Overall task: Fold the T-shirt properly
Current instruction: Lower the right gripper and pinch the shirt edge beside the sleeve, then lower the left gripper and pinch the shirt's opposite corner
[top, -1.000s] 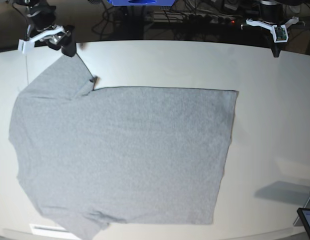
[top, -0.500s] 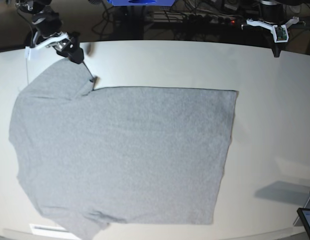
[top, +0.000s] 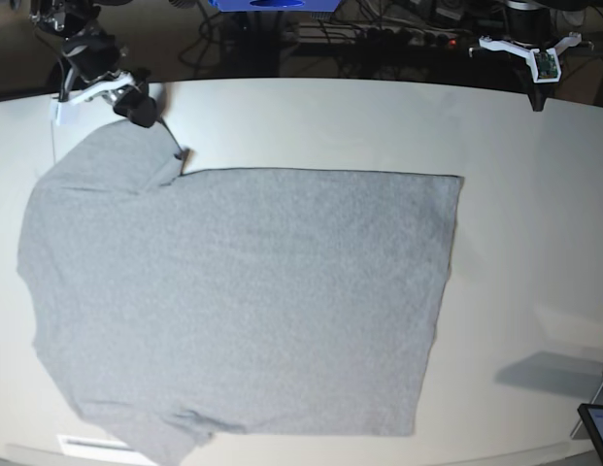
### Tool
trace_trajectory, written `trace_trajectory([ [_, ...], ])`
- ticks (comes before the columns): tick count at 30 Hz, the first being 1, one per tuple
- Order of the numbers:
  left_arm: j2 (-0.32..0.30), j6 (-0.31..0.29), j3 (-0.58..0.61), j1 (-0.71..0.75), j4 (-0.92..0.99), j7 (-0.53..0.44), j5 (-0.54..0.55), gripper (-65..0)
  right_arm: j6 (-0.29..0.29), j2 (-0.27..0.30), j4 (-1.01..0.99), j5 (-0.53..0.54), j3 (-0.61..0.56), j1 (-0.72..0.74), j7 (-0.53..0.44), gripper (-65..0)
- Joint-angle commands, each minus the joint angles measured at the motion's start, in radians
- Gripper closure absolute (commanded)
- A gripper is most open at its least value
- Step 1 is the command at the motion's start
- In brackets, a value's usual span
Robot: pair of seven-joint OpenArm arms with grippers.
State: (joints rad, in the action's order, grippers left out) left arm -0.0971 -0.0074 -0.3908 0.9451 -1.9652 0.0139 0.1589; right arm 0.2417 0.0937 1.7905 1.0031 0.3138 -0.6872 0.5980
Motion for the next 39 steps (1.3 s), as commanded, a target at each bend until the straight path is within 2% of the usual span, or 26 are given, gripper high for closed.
trace_trajectory([
  [1, -0.006, 0.011, -0.007, 0.015, -0.015, -0.024, 0.003, 0.0, 0.002, 0.005, 0.009, 0.003, 0.002, -0.009, 0.001, -21.6],
  [6, -0.006, 0.011, -0.007, 0.013, -0.015, -0.024, 0.005, 0.0, 0.002, 0.005, -0.001, 0.006, 0.002, -0.002, 0.003, -0.3],
  [9, -0.008, 0.011, -0.007, -0.015, -0.013, -0.012, 0.005, 0.0, 0.002, 0.005, -0.021, 0.007, 0.002, 0.008, 0.003, -0.3],
  [11, -0.01, 0.01, -0.007, -0.041, -0.018, 0.065, 0.009, -0.3, 0.002, 0.005, -0.034, 0.007, 0.0, 0.011, 0.003, -0.1],
  [13, -0.011, 0.002, -0.009, -0.088, -0.02, 0.16, 0.064, -1.0, 0.003, 0.005, -0.034, 0.004, 0.0, 0.011, 0.003, -0.1],
  [17, -0.037, -0.139, -0.063, -0.179, -0.018, 0.374, 0.279, -11.9, 0.003, 0.005, -0.034, 0.004, 0.0, 0.011, 0.003, -0.1],
  [20, -0.042, -0.248, -0.155, -0.245, -0.016, 0.539, 0.469, -21.0, 0.003, 0.007, -0.034, 0.003, 0.0, 0.011, 0.009, -0.1],
  [21, -0.042, -0.263, -0.184, -0.262, -0.016, 0.582, 0.514, -23.2, 0.003, 0.007, -0.034, 0.003, 0.0, 0.011, 0.018, -0.1],
  [23, -0.042, -0.265, -0.237, -0.298, -0.015, 0.674, 0.594, -26.7, 0.003, 0.007, -0.034, 0.003, 0.0, 0.013, 0.036, -0.1],
  [25, -0.042, -0.265, -0.273, -0.331, -0.013, 0.743, 0.629, -28.2, 0.003, 0.007, -0.034, 0.003, 0.0, 0.019, 0.038, -0.1],
  [30, -0.039, -0.265, -0.284, -0.412, 0.011, 0.829, 0.637, -33.1, 0.003, 0.007, -0.03, 0.003, 0.0, 0.019, 0.038, -0.1],
  [39, -0.037, -0.266, -0.282, -0.604, 0.221, 0.996, 0.638, -33.1, 0.003, 0.007, -0.028, 0.003, 0.0, 0.019, 0.038, -0.1],
])
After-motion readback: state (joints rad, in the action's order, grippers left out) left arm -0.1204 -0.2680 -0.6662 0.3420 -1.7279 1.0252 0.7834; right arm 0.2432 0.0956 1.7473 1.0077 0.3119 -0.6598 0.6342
